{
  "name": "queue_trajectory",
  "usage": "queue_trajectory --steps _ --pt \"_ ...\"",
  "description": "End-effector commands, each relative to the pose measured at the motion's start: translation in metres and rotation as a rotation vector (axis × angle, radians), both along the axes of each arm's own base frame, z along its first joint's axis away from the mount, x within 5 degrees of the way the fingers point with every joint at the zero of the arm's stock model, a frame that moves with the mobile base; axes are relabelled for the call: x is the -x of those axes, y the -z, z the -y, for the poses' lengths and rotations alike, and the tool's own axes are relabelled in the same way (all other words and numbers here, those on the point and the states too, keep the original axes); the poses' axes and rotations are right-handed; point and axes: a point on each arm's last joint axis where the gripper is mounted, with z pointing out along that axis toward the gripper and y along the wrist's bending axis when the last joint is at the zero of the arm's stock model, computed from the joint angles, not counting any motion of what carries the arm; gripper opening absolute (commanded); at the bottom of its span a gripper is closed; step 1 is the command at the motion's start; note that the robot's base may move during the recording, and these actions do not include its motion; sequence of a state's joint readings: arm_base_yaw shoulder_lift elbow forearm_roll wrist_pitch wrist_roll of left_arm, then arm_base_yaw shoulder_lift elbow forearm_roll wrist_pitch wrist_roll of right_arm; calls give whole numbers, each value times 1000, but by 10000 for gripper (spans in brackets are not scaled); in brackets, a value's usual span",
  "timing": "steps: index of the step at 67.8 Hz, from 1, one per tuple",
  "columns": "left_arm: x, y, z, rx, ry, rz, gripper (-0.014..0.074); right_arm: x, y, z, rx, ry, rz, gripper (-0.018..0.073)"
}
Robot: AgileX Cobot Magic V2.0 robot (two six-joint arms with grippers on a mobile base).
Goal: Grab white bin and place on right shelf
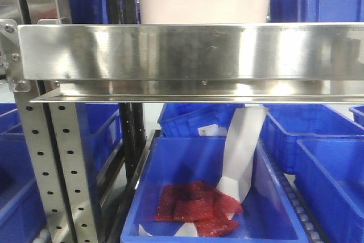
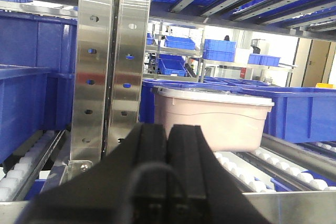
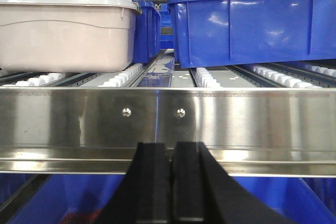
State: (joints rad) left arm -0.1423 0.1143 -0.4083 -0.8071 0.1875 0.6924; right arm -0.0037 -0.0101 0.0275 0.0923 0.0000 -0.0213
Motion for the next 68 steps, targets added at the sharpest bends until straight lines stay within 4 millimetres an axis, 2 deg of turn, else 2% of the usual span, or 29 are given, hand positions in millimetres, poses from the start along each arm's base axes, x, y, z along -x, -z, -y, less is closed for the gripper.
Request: queue_trajectory --steps 1,49,58,68 --pt "1 -11 -4 47 -22 46 -118 3 -9 1 3 15 111 56" --pt "5 -9 -4 41 -21 56 -118 3 -9 1 3 15 111 56" --pt "5 11 -7 -118 -96 66 -118 3 -9 1 3 15 111 56" --pt "-2 48 -11 -11 -118 -38 -118 3 -9 1 3 15 111 56"
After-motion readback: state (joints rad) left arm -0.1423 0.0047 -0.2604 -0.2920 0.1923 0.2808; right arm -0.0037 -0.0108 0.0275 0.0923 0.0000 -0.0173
